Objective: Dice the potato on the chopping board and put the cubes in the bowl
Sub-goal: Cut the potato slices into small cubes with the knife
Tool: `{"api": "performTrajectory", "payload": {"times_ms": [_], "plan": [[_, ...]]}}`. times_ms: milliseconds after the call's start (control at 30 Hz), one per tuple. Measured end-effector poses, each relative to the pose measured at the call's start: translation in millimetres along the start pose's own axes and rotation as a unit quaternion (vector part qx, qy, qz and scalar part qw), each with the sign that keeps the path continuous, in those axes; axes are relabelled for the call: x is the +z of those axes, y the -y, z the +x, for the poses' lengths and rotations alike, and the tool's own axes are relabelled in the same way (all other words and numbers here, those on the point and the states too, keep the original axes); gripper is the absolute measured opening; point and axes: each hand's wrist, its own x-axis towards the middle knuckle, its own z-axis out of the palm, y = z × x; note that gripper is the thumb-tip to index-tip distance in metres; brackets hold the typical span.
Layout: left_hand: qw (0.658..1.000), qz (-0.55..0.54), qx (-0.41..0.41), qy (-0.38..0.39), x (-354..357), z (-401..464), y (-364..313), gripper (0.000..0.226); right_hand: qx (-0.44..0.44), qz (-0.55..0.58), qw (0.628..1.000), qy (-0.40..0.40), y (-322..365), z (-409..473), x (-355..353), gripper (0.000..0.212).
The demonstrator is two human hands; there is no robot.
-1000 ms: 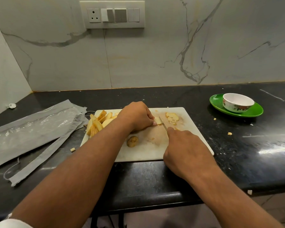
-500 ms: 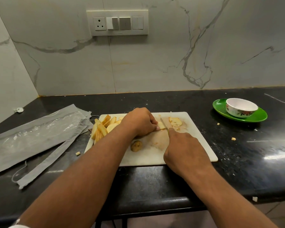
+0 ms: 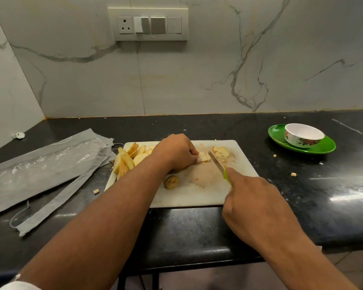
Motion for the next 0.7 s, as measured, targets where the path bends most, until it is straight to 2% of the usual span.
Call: {"api": "performTrajectory", "payload": {"times_ms": [67, 200, 400, 567, 700], "plan": [[1.000, 0.002, -0.002, 0.002, 0, -1, 0, 0.031, 0.006, -0.013, 1.000, 0.000, 5, 15, 3, 0.058], [1.000, 0.003, -0.006, -0.004, 1, -1, 0, 0.032, 0.003, -0.011, 1.000, 0.010, 11, 42, 24, 0.045], [1.000, 0.010, -0.005, 0.001, 1, 1, 0, 0.031, -0.002, 0.008, 0.999, 0.033, 7, 35, 31, 0.053], [1.000, -0.001, 0.001, 0.006, 0, 0, 1, 0.031, -0.004, -0.022, 0.999, 0.047, 1, -2, 13, 0.058], [1.000, -0.019, -0.007, 0.002, -1, -1, 0, 0.031, -0.017, -0.037, 0.999, 0.029, -1, -11, 4, 0.059]]}}
